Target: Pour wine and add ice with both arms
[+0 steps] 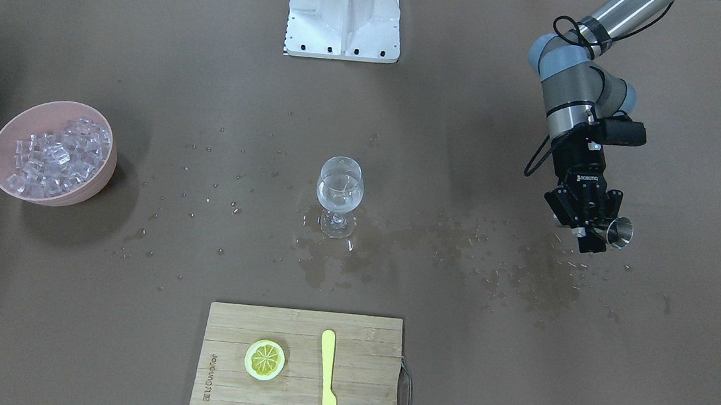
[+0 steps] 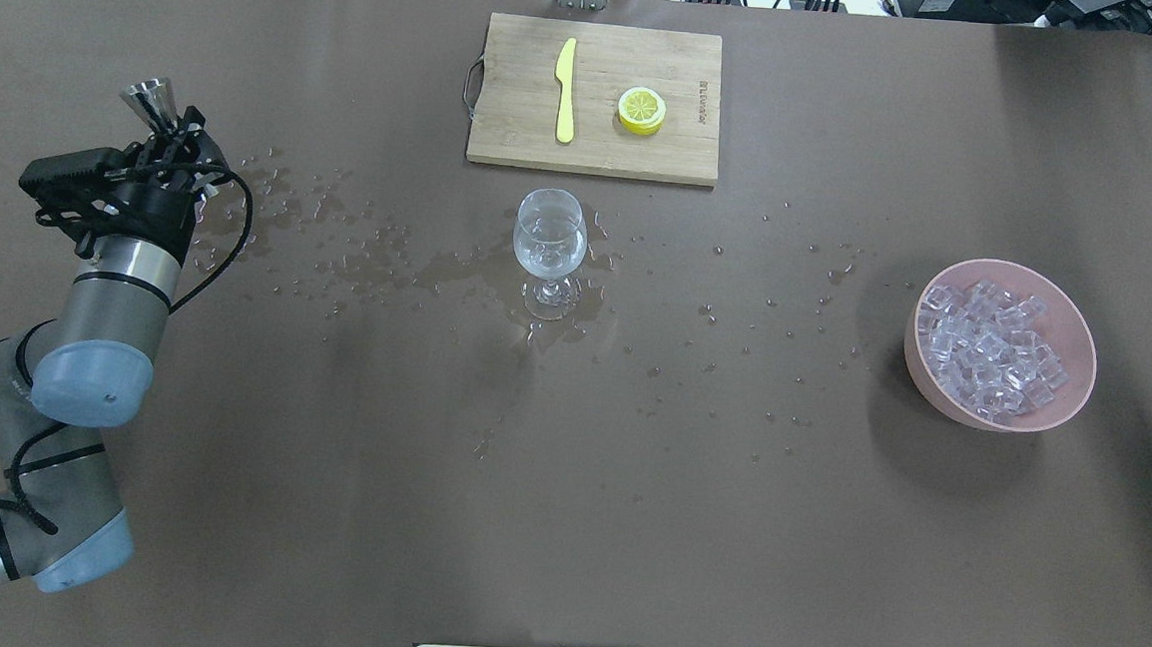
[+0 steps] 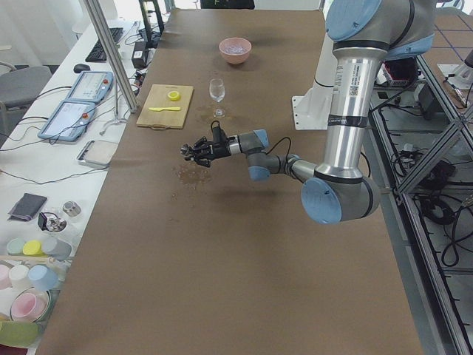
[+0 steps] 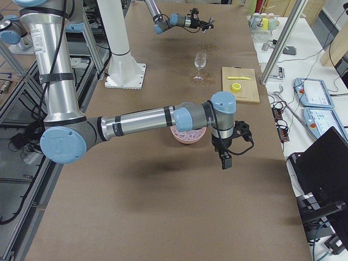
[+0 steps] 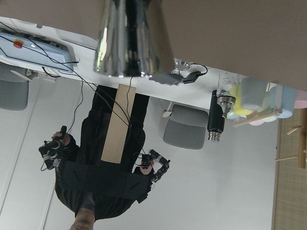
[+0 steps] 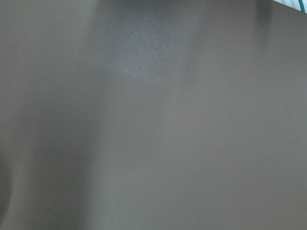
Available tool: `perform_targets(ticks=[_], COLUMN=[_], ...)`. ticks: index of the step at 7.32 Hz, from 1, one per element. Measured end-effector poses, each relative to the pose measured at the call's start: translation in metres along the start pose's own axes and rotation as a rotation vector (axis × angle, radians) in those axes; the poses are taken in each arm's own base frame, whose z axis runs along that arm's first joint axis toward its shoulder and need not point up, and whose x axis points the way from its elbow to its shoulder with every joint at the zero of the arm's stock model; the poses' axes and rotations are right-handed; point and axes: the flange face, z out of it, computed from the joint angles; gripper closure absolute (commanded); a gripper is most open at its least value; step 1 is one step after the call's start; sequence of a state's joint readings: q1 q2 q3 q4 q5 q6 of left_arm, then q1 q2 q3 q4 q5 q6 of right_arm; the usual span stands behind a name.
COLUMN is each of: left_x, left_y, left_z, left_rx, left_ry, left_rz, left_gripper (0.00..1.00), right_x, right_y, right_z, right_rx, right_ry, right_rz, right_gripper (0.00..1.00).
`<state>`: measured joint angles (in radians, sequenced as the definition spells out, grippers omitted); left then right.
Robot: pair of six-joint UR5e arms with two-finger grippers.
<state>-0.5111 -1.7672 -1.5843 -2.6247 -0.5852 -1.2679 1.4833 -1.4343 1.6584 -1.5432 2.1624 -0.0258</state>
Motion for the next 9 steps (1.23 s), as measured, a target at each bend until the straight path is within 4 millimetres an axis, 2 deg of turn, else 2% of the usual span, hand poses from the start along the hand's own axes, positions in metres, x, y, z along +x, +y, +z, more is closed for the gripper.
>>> perform_targets(ticks=[2,4,7,9], left_x=[0.038,0.075,0.106,0.124], left_y=[-0.004,0.010,0.021,0.020], left_z=[-0.013,-0.043,-0.071,-0.086], left_rx=[0.014,-0.013,-0.118,-0.199], left_ry=[0.078,0.187,0.377,0.552], left_rz=[0.017,0.074,0.053,0.012], left_gripper=[1.00,1.00,1.00,1.00], right_x=[-0.002,-0.002,-0.003,-0.003], right_y=[0.001,0.002,0.002,0.002], right_z=[0.001,0.002,0.004,0.005], right_rx=[-0.001,-0.004,-0.009,-0.010], right_ry=[-0.023,-0.032,-0.053,-0.056], right_rz=[0.003,0.010,0.057,0.064], right_gripper=[0.00,0.00,0.00,0.00])
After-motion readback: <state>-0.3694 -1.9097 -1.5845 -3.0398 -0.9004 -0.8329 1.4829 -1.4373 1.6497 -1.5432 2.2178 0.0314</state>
